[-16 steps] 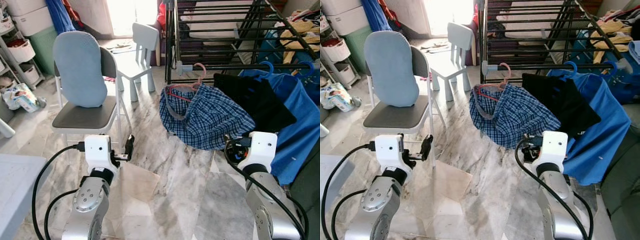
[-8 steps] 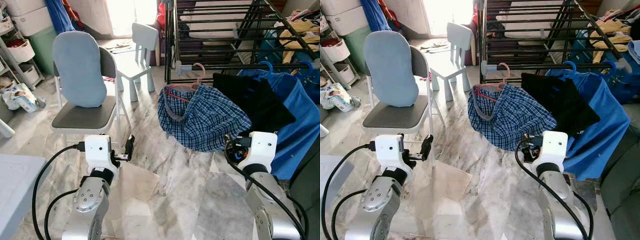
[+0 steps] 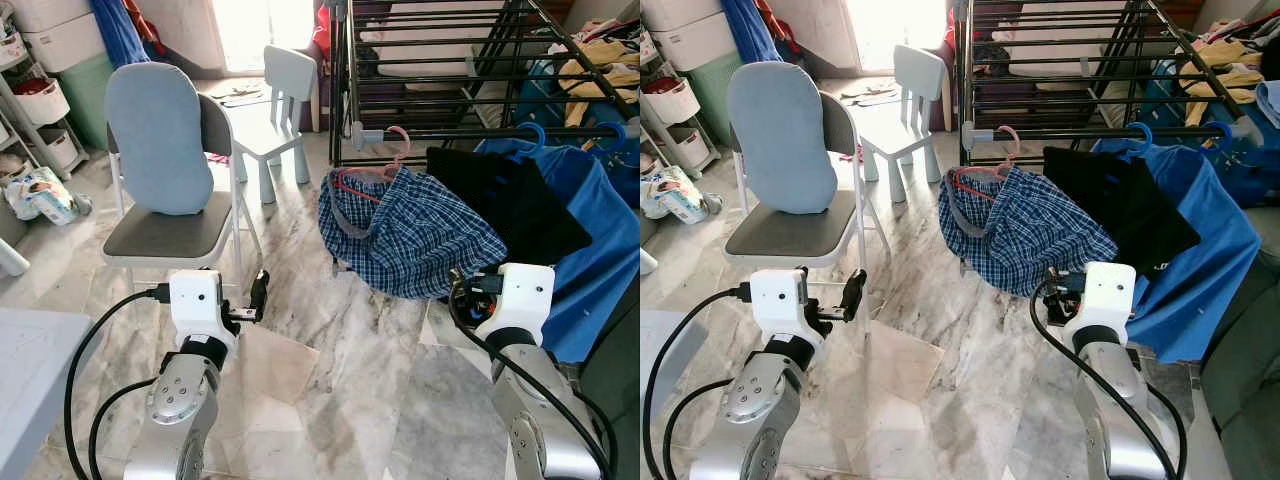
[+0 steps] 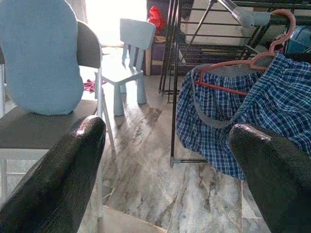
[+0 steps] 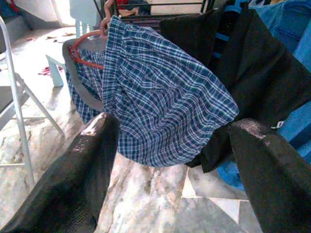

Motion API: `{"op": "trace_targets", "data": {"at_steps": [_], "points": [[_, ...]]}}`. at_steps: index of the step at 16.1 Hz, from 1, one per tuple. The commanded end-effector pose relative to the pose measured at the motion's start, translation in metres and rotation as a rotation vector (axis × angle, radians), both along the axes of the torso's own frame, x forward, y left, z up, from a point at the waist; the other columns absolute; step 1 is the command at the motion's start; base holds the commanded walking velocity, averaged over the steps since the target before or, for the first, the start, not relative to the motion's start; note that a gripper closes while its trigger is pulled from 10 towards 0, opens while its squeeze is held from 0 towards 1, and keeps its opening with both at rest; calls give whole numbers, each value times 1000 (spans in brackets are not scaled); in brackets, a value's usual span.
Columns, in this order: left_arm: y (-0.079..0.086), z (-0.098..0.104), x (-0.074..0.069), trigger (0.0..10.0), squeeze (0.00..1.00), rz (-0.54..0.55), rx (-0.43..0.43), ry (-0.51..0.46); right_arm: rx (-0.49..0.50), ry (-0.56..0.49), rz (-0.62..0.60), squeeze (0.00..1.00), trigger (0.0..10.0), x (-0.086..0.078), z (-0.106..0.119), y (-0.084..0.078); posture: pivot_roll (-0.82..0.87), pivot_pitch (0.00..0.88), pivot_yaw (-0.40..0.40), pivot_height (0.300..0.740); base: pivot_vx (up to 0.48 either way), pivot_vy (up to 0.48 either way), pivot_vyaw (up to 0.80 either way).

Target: Hang hanger

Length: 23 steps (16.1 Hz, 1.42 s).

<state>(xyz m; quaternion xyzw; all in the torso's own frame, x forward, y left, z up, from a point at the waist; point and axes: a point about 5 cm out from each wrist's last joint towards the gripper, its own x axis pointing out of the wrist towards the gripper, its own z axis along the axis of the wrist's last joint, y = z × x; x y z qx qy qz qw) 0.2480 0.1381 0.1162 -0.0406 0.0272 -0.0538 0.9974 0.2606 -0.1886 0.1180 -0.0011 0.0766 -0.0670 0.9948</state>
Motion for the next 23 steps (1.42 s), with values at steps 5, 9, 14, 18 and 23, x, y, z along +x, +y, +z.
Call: {"op": "trace_targets", "data": {"at_steps": [5,9,14,18,23], "points": [[12,0,1,10000,0,39,-21,-32,87,-32,111,0,10000,5,4,18,-111,0,32,740,0,0,0],[13,0,2,10000,0,32,-14,-36,98,-34,123,0,10000,5,3,20,-108,0,32,740,0,0,0],[13,3,5,10000,0,-6,-36,-50,103,-40,135,0,10000,7,4,24,-114,0,39,740,0,0,0],[4,2,7,10000,0,-40,-76,-55,99,-50,144,0,10000,9,6,23,-123,0,31,740,0,0,0],[2,-2,7,10000,0,-52,-91,-43,98,-70,151,0,10000,15,6,27,-118,0,48,740,217,0,0]]}}
